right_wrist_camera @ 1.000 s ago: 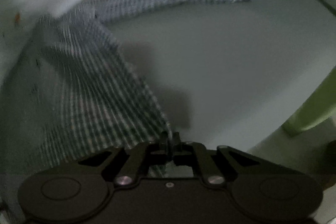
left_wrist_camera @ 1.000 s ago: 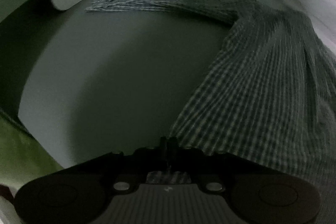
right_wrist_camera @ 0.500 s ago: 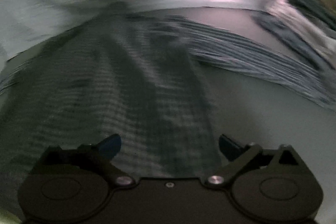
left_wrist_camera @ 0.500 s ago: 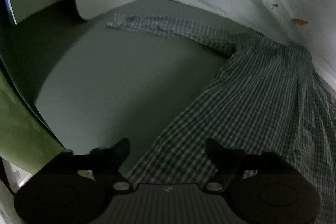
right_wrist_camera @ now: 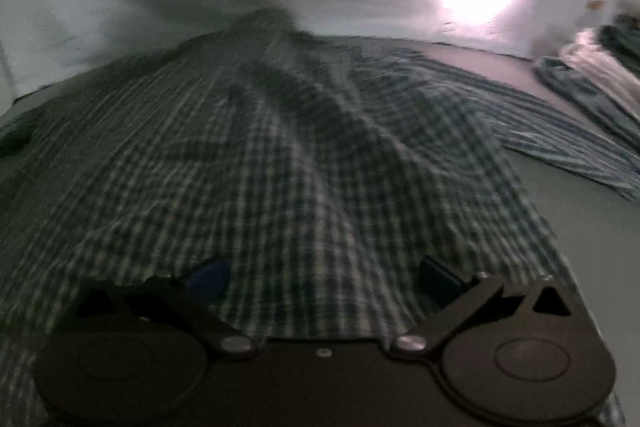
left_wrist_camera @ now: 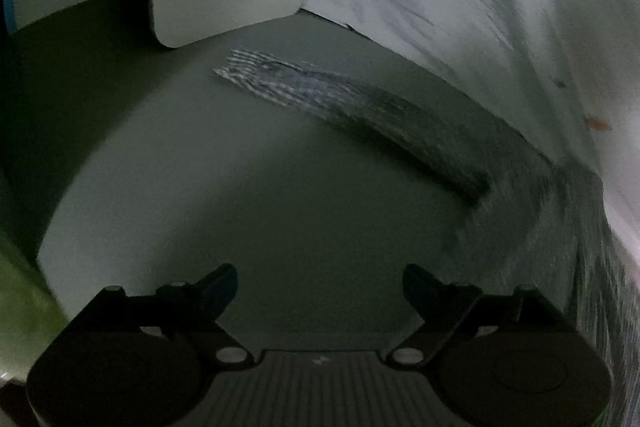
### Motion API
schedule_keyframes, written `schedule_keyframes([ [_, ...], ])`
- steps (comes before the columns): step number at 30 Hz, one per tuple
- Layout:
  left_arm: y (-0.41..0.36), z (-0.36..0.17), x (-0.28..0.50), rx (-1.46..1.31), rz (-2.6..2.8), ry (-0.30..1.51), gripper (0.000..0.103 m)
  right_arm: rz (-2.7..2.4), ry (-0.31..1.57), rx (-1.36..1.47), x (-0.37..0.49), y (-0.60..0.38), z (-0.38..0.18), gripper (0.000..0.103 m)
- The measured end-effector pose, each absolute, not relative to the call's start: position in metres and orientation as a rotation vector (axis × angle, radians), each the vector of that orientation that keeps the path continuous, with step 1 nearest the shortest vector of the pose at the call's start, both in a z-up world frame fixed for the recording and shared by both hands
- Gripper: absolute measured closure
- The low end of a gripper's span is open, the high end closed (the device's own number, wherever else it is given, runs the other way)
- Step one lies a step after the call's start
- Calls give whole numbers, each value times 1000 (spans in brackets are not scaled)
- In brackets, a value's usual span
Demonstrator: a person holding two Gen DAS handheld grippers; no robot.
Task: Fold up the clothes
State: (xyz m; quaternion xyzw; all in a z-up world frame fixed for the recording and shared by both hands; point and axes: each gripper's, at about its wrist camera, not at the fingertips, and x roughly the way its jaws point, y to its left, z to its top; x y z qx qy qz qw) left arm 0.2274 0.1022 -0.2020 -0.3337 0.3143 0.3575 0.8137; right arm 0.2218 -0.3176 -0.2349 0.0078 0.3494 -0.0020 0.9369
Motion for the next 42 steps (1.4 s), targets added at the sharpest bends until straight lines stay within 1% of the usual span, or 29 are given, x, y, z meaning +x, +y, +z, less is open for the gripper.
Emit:
schedule_keyframes([
  [4,153,-214,234,-779,761,648,11,-138,667,56,216,-312,-239,0],
  [12,241,-230,263,-819,790,630,10,-358,712,154,232,-298,-235,0],
  [14,260,-233,273,-834,803,621,8,-421,725,179,243,-294,-235,0],
  [20,310,-252,305,-815,861,650,6,-557,680,212,259,-287,-240,0],
  [23,328,-260,311,-865,893,631,6,-568,655,206,259,-285,-243,0],
  [25,336,-262,313,-871,904,613,3,-568,655,209,259,-286,-243,0],
  [31,348,-265,330,-766,925,648,2,-570,654,205,260,-285,-242,0],
  [34,348,-267,338,-699,919,666,4,-570,654,205,260,-285,-242,0],
  [36,348,-268,342,-655,918,674,8,-570,653,205,260,-285,-242,0],
  [37,347,-268,344,-635,923,676,18,-570,653,205,260,-285,-242,0],
  [38,346,-267,345,-617,929,677,30,-569,653,206,260,-285,-242,0],
  [39,345,-266,347,-599,935,678,36,-570,653,206,260,-285,-242,0],
  [41,345,-263,349,-592,915,675,65,-570,653,206,260,-285,-242,0],
  [42,346,-262,350,-600,894,673,72,-569,653,206,260,-285,-242,0],
])
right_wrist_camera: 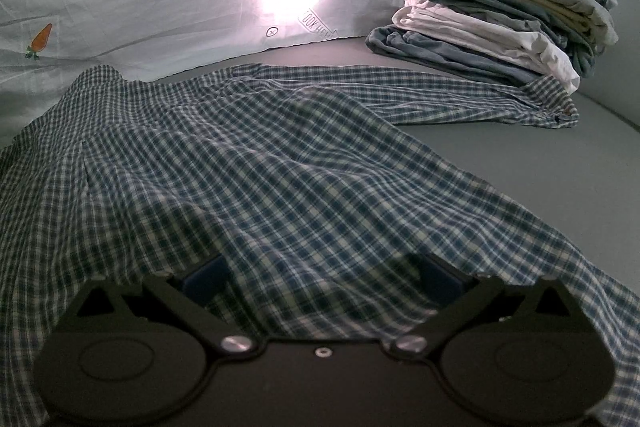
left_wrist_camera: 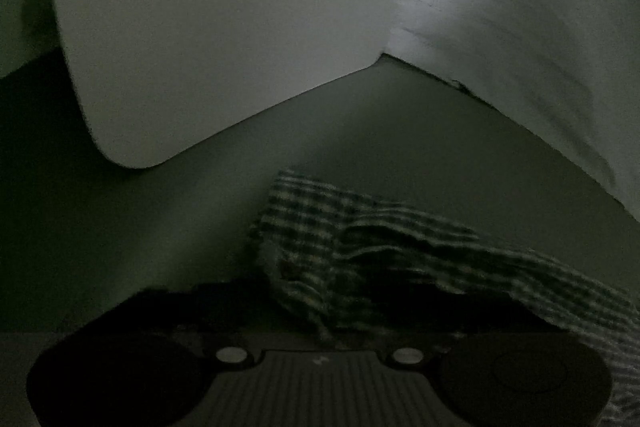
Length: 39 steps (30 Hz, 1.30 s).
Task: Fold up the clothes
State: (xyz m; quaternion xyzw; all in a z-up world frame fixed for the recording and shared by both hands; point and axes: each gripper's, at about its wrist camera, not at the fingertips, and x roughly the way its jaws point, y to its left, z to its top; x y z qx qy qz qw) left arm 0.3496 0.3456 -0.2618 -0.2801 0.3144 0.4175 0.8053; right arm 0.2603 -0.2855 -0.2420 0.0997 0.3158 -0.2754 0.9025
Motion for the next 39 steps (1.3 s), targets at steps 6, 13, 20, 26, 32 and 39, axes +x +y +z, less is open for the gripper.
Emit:
schedule_keyframes([
  [6,327,-242,364,-664,670,622,88,-569,652,208,260,-286,-242,0],
  [13,227,-201,405,-557,164,602,89,-568,650,210,260,-286,-242,0],
  [20,110,-198,420,-325,-199,722,73,-570,652,206,260,-286,-242,0],
  [26,133,-196,418,-421,-204,750,33,-457,702,175,264,-284,-237,0],
  [32,179,-196,399,-578,-48,742,25,-205,755,350,277,-279,-215,0],
  [39,192,-217,405,-599,29,848,22,204,722,978,310,-256,-216,1],
])
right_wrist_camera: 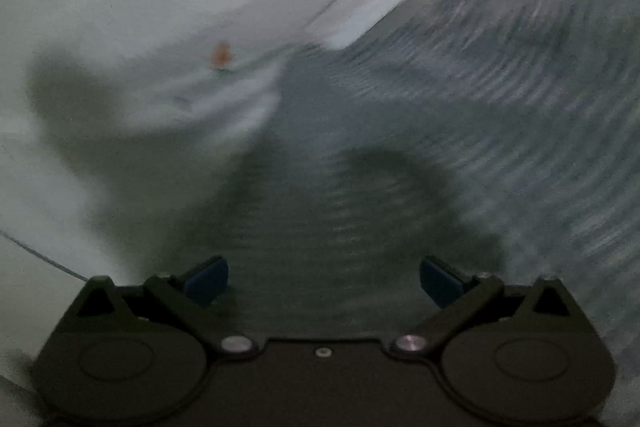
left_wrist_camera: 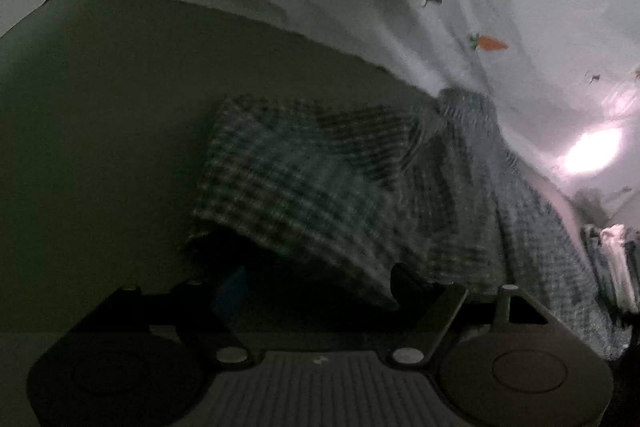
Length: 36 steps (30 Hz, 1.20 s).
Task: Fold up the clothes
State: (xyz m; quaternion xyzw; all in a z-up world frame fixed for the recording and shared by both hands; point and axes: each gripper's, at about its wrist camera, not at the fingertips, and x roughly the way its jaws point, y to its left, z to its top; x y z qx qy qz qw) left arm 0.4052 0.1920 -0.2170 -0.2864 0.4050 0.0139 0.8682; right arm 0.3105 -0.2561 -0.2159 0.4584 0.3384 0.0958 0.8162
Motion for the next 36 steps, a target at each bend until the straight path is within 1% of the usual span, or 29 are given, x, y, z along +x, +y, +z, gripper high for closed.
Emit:
schedule_keyframes([
  [2,186,-222,409,-585,16,878,17,285,743,1182,324,-245,-230,10],
  [4,179,-227,411,-560,-5,916,17,300,812,1224,337,-227,-241,35],
  [6,173,-230,412,-532,-13,929,15,332,882,1203,348,-209,-247,47],
  [11,169,-235,419,-545,-48,940,0,409,1008,1159,362,-175,-258,49],
  [12,169,-235,421,-547,-50,946,0,411,1021,1160,364,-172,-260,52],
  [14,167,-236,424,-526,-56,962,0,410,1042,1170,367,-166,-265,63],
  [16,161,-236,427,-478,-62,976,0,411,1055,1190,370,-162,-268,81],
  [23,132,-237,430,-255,-37,1009,0,510,1052,1133,392,-149,-261,96],
  [27,105,-241,431,-78,-3,1044,0,553,1040,1050,395,-141,-253,100],
  [31,113,-238,433,-213,71,1097,0,551,956,1044,386,-155,-237,101],
  [34,118,-232,423,-314,123,1100,0,515,890,1059,372,-179,-227,101],
  [36,112,-226,412,-330,158,1085,0,486,853,1078,363,-198,-222,101],
])
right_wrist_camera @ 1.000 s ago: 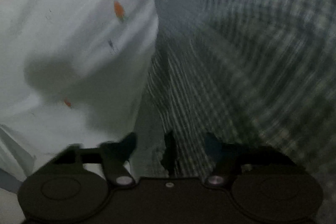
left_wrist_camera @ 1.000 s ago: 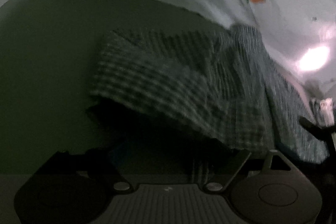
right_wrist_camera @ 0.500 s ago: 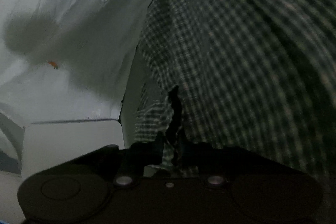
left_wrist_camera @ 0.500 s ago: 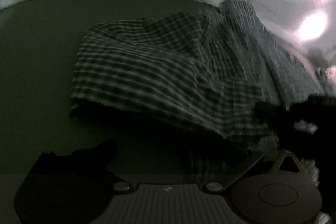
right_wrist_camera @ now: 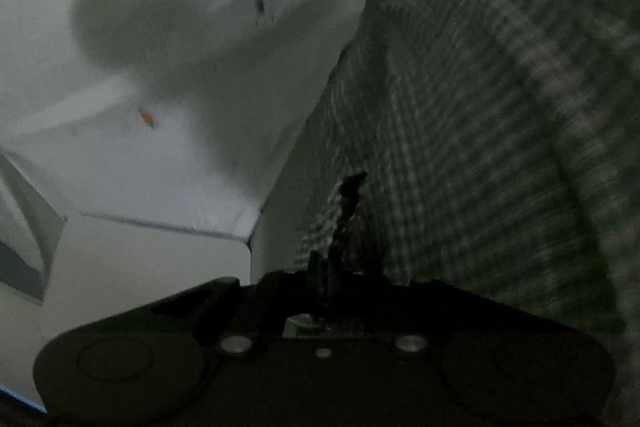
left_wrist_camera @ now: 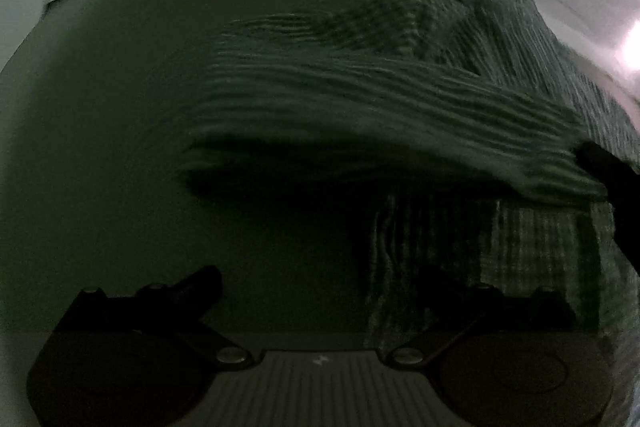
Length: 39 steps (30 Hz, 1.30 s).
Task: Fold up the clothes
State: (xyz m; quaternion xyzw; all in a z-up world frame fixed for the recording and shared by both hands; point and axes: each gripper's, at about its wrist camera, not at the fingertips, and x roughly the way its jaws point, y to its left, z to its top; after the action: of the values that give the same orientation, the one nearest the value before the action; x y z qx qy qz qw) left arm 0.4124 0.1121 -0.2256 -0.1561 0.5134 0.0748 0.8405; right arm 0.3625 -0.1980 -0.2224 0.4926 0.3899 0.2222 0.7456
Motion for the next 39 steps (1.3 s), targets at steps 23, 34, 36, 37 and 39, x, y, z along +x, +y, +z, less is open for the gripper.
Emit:
schedule_keyframes([
  [23,-108,-211,335,-430,327,1060,0,316,857,1059,292,-437,-211,101],
  [34,-155,-230,340,-437,393,1137,0,312,890,918,311,-498,-210,101],
  [36,-160,-232,344,-394,408,1156,0,292,896,858,315,-505,-209,101],
  [37,-163,-233,346,-375,417,1163,0,282,906,812,319,-505,-209,101],
  [39,-162,-233,349,-376,425,1165,0,280,933,710,326,-501,-210,101],
])
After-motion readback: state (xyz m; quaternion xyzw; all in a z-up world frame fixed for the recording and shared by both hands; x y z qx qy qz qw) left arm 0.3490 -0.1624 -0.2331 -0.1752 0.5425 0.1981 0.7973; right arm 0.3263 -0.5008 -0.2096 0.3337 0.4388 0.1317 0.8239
